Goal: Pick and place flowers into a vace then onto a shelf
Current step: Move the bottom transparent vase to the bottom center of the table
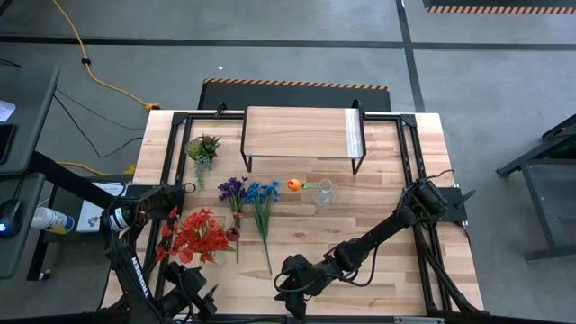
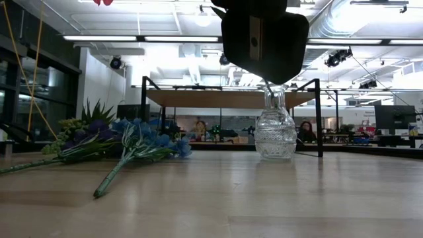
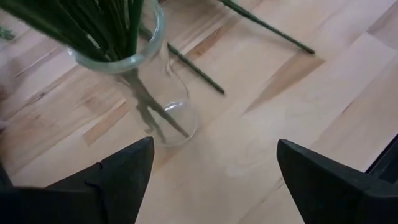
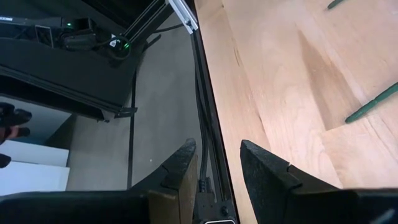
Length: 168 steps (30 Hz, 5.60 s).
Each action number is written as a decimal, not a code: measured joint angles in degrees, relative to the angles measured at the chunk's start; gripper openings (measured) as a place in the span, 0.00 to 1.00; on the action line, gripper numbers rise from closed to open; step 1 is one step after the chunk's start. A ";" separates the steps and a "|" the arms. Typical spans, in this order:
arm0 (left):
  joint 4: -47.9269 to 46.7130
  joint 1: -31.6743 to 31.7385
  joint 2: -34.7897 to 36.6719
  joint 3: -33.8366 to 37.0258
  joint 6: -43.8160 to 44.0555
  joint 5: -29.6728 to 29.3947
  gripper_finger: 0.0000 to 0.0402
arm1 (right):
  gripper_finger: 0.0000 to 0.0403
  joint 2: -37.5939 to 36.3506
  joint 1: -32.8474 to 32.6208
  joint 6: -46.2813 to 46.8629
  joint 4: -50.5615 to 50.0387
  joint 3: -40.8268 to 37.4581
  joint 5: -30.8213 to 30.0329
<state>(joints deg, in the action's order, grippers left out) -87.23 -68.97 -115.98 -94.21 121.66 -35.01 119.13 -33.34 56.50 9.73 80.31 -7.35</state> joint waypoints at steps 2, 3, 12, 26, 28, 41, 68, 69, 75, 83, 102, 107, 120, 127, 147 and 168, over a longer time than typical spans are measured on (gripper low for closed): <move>-0.13 0.00 0.00 0.00 -0.10 -0.23 0.91 | 0.28 0.00 0.00 0.01 0.01 -0.01 -0.04; -0.28 0.00 0.00 0.00 -0.13 -0.49 0.91 | 0.28 0.00 0.00 0.01 0.01 0.00 -0.04; -2.85 0.00 0.00 0.80 0.13 -2.77 0.89 | 0.28 0.00 0.00 0.03 0.01 0.00 -0.85; -2.80 0.74 0.00 2.78 0.51 -5.79 0.89 | 0.28 0.00 0.00 0.64 0.01 0.00 -1.11; -2.76 1.12 -0.01 2.78 0.07 -6.67 0.89 | 0.28 0.00 0.00 0.60 0.01 0.00 -1.09; -1.91 2.62 -0.61 4.76 0.13 -6.97 0.89 | 0.28 0.00 -0.04 1.54 0.01 0.00 -0.85; -2.81 2.64 -0.59 7.34 3.13 -4.41 0.89 | 0.28 0.00 -0.04 0.93 -0.05 0.00 -0.81; -2.78 2.88 -0.59 7.55 3.13 -4.41 0.89 | 0.28 0.00 -0.04 0.94 -0.05 0.00 -0.81; -2.81 3.57 -0.59 8.04 3.13 -5.62 0.89 | 0.28 0.00 -0.04 1.04 -0.27 0.00 -0.81; -2.79 3.85 -0.59 8.04 1.64 -6.53 0.89 | 0.28 0.00 -0.04 1.09 -0.49 0.00 -0.96; -2.80 4.22 -0.59 8.65 2.59 -5.71 0.89 | 0.28 0.00 -0.07 1.49 -0.49 0.00 -4.28; -2.79 4.95 -0.59 7.80 2.23 -5.62 0.89 | 0.28 0.00 -0.07 1.11 -0.48 -0.01 -6.28; -2.76 6.38 -0.59 8.00 1.60 -6.85 0.89 | 0.28 0.00 -0.02 0.01 -0.49 0.00 -6.88; -2.80 6.55 -0.59 10.21 2.39 -6.28 0.89 | 0.28 0.00 -0.02 -0.01 -0.51 0.00 -6.88; -2.74 8.03 -0.59 13.19 3.13 -8.57 0.89 | 0.28 0.00 -0.02 0.06 -0.53 0.00 -7.19; -2.68 10.47 -0.59 15.28 3.37 -9.05 0.82 | 0.28 0.00 -0.02 0.29 -0.91 0.00 -7.26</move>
<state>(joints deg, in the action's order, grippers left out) -89.92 -58.50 -116.57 -78.94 125.03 -44.05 119.13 -33.36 56.79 8.82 80.31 -14.61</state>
